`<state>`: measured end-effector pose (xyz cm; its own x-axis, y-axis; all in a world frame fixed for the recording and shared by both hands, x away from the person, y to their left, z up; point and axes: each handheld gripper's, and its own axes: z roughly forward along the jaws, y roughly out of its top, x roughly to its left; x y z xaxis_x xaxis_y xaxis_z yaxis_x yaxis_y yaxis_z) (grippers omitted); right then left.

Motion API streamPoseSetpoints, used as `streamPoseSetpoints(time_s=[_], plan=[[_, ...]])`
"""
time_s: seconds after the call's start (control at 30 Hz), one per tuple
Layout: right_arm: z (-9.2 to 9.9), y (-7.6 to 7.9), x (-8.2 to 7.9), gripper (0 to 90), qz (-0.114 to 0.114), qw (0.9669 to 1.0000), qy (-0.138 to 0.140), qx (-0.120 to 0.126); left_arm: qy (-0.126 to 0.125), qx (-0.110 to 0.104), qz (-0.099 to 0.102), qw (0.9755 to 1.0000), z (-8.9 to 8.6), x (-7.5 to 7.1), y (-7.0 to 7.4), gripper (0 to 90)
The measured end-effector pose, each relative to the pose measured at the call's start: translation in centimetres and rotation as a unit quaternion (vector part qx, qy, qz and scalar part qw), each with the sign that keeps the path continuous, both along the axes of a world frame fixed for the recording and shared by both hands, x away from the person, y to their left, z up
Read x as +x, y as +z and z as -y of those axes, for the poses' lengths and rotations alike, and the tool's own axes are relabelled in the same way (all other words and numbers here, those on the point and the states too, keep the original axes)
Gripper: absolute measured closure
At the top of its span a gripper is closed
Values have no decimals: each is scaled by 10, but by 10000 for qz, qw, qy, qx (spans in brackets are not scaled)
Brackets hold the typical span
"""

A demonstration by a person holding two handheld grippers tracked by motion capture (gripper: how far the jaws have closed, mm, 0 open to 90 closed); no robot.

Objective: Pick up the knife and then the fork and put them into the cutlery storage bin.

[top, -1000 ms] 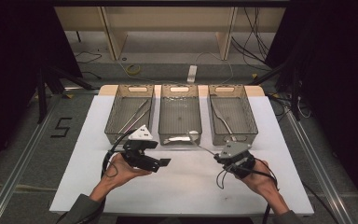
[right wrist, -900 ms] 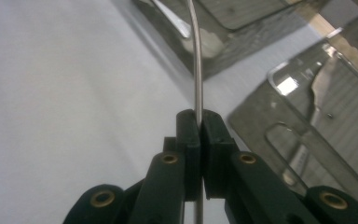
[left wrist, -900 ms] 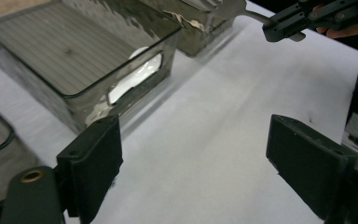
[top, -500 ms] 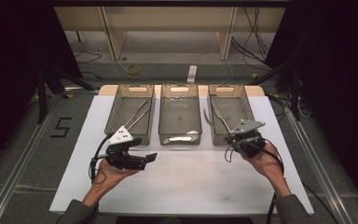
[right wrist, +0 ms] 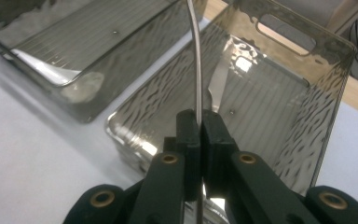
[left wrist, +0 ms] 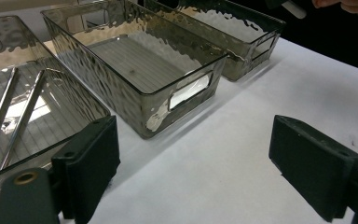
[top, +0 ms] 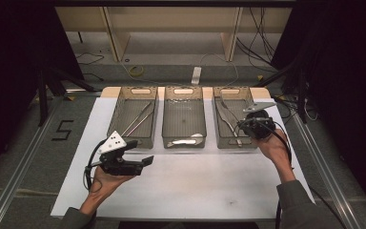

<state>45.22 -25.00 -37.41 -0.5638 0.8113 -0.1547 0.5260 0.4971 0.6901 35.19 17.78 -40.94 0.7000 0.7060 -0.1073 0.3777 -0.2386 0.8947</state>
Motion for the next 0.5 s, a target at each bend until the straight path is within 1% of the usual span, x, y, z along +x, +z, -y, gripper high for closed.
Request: streamPoseSetpoints(time_s=[0.07,0.13,0.2,0.23,0.3,0.33,0.4,0.47,0.5], plan=[[-1,-1,7,877,-74,9999,-80,36,10,-28,14,10000,-1,-1,0,155],[-2,-2,13,877,-134,9998,-165,-12,38,-45,42,10000,-2,-2,0,156],[-2,-4,20,877,-171,9996,-221,-33,65,-22,30,10000,-2,-4,-1,155],[-3,-5,22,876,-210,9994,-262,-3,77,-31,15,10000,-2,-5,-1,156],[-3,-6,26,877,-261,9992,-304,17,15,-42,-1,10000,-3,-9,-2,155],[-3,-7,28,876,-279,9991,-320,12,21,-12,9,10000,-3,-10,-2,155],[-3,-10,31,876,-327,9987,-384,5,38,-60,-26,10000,-4,-10,-3,155],[-3,-13,35,876,-383,9983,-447,-19,53,-159,-62,9998,-3,-9,-4,156],[-3,-15,37,876,-408,9980,-476,-32,45,-129,-43,9999,-3,-9,-4,155]])
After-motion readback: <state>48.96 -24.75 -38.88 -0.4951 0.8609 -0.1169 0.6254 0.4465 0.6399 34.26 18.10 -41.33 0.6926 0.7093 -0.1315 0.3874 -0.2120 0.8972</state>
